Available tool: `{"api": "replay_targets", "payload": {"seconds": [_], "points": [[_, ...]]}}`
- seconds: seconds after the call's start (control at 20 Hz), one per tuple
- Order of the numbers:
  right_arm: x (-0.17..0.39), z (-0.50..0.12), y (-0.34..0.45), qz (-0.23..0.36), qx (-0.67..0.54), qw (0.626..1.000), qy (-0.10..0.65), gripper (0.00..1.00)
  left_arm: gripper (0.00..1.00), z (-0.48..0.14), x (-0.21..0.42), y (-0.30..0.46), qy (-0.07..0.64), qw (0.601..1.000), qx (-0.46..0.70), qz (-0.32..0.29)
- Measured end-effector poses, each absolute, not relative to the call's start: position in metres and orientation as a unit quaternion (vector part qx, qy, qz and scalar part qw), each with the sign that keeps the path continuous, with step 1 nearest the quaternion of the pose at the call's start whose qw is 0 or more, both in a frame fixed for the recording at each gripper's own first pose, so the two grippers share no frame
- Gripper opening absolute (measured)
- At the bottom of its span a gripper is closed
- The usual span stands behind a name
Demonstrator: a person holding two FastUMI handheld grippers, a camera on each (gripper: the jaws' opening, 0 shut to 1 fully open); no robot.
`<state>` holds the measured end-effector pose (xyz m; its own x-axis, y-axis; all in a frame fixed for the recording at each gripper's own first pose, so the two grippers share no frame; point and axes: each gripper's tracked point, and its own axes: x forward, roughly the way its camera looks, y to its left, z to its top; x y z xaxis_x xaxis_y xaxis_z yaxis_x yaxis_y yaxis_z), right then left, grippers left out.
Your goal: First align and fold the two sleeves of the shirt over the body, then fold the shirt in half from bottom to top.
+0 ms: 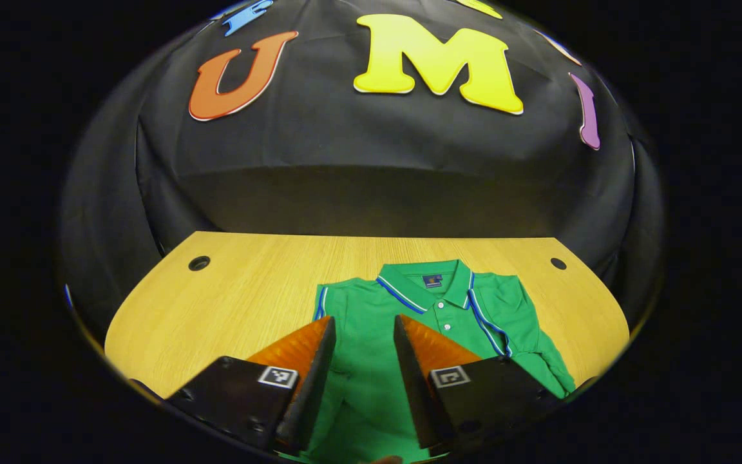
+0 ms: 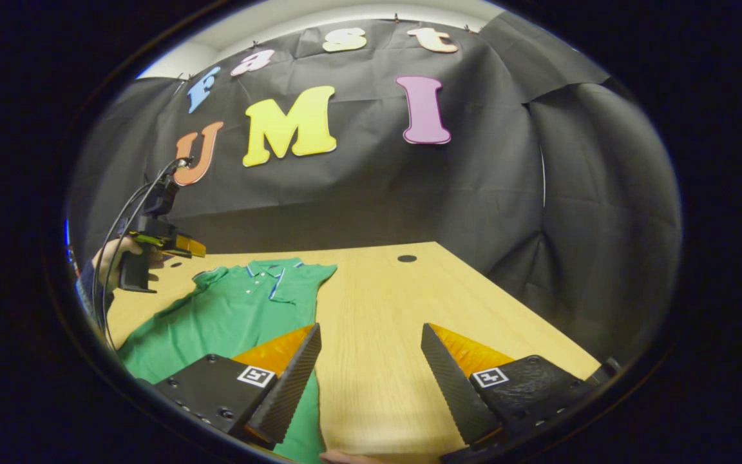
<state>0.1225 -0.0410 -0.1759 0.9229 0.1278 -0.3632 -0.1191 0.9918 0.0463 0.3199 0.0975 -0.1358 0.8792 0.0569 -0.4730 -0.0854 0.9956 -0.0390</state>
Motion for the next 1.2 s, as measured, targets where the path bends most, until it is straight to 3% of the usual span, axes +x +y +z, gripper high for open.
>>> {"api": "replay_targets", "payload": {"seconds": [0.05,0.1,0.15,0.5,0.95,1.2], "points": [[0.122,-0.176,-0.040,0.063,0.012,0.980,0.187,0.95,0.64,-0.132,0.316,0.105,0.239,0.970,-0.020,0.044],[0.120,-0.176,-0.039,0.065,0.013,0.980,0.186,0.95,0.91,-0.129,0.310,0.109,0.238,0.970,-0.013,0.048],[0.118,-0.175,-0.038,0.066,0.013,0.980,0.187,0.95,0.95,-0.132,0.304,0.112,0.243,0.968,-0.014,0.055],[0.099,-0.168,-0.034,0.070,-0.010,0.982,0.172,0.95,0.95,-0.129,0.232,0.124,0.214,0.974,-0.039,0.070],[0.037,-0.194,-0.024,0.089,-0.019,0.972,0.216,0.95,0.95,-0.136,0.104,0.106,0.169,0.984,-0.023,0.057],[0.000,-0.217,-0.021,0.104,-0.019,0.967,0.234,0.95,0.95,-0.182,0.037,0.104,0.213,0.975,-0.023,0.060]]}}
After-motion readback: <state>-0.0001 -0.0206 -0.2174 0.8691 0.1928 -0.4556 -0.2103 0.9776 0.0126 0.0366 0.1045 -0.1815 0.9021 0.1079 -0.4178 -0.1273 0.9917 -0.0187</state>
